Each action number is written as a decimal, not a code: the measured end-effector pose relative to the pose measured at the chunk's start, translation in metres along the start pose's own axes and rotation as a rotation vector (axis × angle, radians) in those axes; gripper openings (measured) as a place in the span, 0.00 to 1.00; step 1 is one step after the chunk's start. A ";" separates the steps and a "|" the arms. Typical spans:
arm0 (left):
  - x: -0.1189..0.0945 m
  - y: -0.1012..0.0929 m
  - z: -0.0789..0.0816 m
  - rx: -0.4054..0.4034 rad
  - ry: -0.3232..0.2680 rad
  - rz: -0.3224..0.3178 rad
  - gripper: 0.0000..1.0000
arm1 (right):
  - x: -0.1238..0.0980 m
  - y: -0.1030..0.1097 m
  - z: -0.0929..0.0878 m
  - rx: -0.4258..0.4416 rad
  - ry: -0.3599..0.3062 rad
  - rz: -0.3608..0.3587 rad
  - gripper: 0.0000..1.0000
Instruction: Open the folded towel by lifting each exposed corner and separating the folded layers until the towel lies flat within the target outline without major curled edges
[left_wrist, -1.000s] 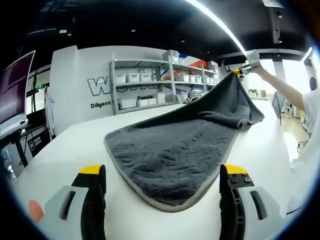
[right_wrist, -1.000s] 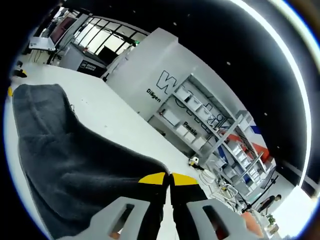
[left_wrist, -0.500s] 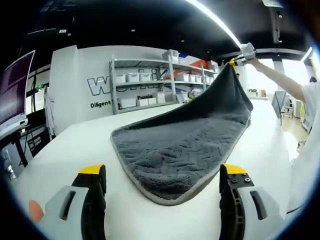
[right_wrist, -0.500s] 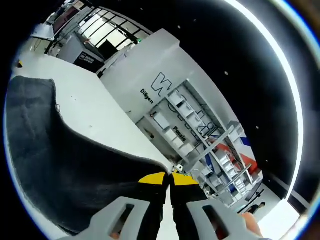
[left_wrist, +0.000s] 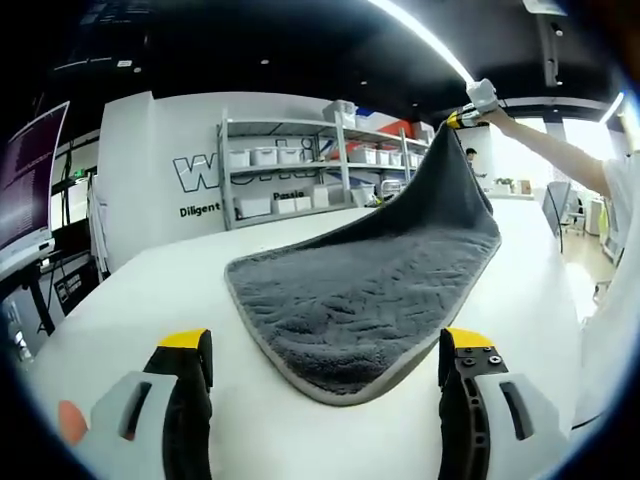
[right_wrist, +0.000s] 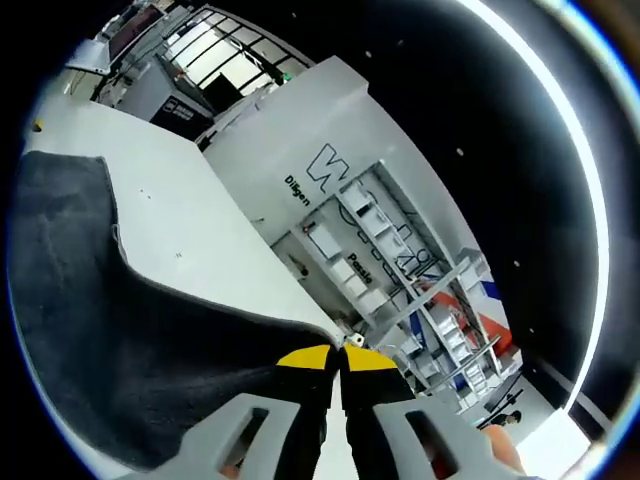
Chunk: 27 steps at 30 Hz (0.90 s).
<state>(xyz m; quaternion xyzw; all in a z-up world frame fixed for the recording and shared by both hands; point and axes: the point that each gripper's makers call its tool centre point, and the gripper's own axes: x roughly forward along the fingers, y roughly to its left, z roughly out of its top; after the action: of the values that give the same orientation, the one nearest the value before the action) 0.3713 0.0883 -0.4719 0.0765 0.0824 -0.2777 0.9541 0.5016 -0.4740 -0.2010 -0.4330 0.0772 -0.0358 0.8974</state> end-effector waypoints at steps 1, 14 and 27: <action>0.000 0.000 0.000 0.000 0.000 -0.001 0.92 | 0.001 0.001 -0.002 -0.004 0.006 -0.001 0.00; 0.000 0.000 0.000 0.001 0.004 0.002 0.92 | 0.023 0.008 -0.041 0.064 0.090 -0.018 0.00; 0.001 0.001 -0.001 0.004 0.009 0.002 0.92 | 0.040 0.035 -0.089 0.216 0.168 0.009 0.00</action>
<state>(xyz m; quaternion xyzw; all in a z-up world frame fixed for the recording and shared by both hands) 0.3723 0.0892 -0.4727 0.0797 0.0860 -0.2764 0.9539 0.5254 -0.5263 -0.2870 -0.3290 0.1497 -0.0758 0.9293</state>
